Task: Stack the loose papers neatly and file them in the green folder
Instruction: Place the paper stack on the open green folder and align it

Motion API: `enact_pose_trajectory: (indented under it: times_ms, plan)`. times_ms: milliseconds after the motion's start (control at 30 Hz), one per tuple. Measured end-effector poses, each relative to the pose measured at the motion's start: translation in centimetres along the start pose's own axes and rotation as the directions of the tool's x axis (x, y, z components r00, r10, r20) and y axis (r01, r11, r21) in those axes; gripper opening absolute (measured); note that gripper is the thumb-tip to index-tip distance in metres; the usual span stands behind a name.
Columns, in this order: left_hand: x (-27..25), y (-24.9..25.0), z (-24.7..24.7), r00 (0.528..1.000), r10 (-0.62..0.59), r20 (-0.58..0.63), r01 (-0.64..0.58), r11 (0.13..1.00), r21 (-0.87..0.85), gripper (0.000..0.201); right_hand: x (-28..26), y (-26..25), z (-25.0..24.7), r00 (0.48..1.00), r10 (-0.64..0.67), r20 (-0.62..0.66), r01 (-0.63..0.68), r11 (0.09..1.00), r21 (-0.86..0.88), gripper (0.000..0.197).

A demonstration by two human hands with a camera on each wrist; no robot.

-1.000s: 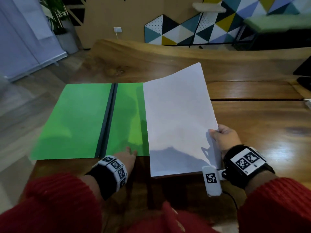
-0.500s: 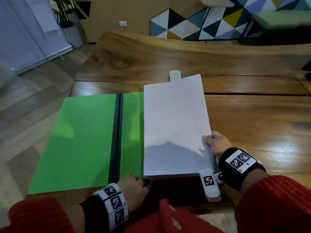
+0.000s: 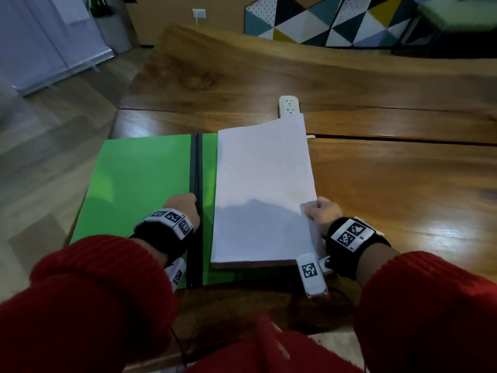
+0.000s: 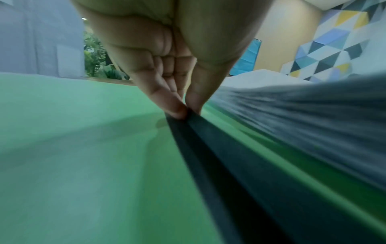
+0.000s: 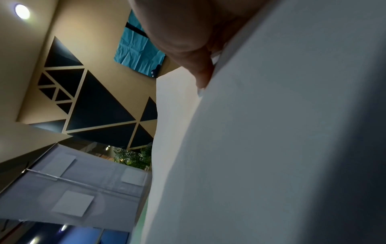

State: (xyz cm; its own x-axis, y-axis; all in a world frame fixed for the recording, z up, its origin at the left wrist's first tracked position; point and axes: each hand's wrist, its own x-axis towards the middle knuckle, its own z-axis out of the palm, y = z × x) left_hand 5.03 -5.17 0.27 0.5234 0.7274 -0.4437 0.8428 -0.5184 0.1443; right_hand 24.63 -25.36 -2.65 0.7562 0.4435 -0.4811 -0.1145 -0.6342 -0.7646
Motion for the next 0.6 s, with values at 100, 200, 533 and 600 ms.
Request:
enact_pose_trajectory:
  times_ms: [100, 200, 533, 600]
  plan:
    - [-1.1, 0.5, 1.3, 0.999, 0.043, 0.027, -0.041, 0.997, -0.072, 0.034, -0.8, 1.4, -1.0, 0.999, 0.033, 0.005, -0.033, 0.999, -0.027, 0.009]
    - [-3.1, 1.8, 3.0, 0.997, 0.071, 0.031, -0.065, 0.986, -0.152, 0.032, -1.9, 2.8, -2.1, 0.997, 0.076, 0.016, -0.075, 0.995, -0.061, 0.017]
    - [-4.2, 4.0, 3.9, 0.998, 0.059, 0.020, -0.052, 0.965, -0.258, 0.029, -3.2, 3.6, -3.4, 0.994, 0.105, -0.012, -0.105, 0.993, -0.058, 0.029]
    - [-4.2, 4.1, 4.0, 0.998, 0.058, 0.019, -0.052, 0.969, -0.240, 0.029, -3.3, 3.4, -3.3, 0.994, 0.113, -0.003, -0.113, 0.991, -0.076, 0.021]
